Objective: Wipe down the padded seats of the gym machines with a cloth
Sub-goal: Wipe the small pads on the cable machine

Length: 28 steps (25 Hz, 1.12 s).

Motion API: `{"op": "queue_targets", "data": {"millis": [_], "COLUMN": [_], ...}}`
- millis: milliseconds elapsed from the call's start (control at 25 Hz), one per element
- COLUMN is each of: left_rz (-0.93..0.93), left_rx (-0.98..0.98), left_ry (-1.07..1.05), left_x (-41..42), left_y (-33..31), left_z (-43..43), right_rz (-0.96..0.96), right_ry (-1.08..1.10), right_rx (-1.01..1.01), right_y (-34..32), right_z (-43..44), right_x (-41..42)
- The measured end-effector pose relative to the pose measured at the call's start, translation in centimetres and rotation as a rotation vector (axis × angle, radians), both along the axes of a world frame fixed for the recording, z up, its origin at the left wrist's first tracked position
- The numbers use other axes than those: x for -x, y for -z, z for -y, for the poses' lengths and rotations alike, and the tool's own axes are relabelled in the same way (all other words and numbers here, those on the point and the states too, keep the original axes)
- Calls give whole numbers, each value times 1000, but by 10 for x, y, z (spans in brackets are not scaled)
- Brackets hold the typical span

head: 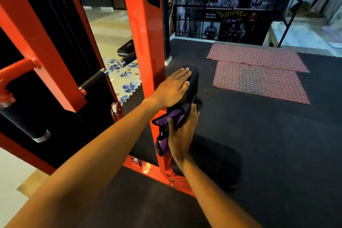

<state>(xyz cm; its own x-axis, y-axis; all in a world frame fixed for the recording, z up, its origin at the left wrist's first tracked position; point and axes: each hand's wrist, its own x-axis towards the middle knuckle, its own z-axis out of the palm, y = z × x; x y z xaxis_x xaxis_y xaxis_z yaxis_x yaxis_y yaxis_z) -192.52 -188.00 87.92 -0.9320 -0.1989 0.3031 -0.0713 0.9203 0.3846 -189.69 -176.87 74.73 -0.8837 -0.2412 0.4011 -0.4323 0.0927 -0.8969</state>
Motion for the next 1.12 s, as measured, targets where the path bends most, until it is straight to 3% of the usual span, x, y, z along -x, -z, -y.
{"op": "queue_targets", "data": {"millis": [240,320,440,520,600,720,920,1120], "left_rz": [-2,-12,-14,-20,-21,-24,-62,-39], "left_rx": [1,-21,-23,-21,-17,4,68,130], "left_ry": [16,-10,-24,-21,-30,-42,-74,-115], "left_x": [0,2,2,2,1,-1,0,-1], "left_y": [3,3,5,5,5,4,4,4], "left_z": [2,0,1,2,0,-5,-8,-10], "right_rz": [-74,72,388,675,713,463,215,277], "right_ry": [-8,-119,-218,-439,-356,-336,-305,-364], "right_rx": [90,170,42,91,82,30,104,140], "right_y": [-15,6,32,15,0,-40,-33,20], "right_z": [5,-2,-5,-10,-10,-1,2,-6], "right_x": [22,31,53,64,89,119,97,101]}}
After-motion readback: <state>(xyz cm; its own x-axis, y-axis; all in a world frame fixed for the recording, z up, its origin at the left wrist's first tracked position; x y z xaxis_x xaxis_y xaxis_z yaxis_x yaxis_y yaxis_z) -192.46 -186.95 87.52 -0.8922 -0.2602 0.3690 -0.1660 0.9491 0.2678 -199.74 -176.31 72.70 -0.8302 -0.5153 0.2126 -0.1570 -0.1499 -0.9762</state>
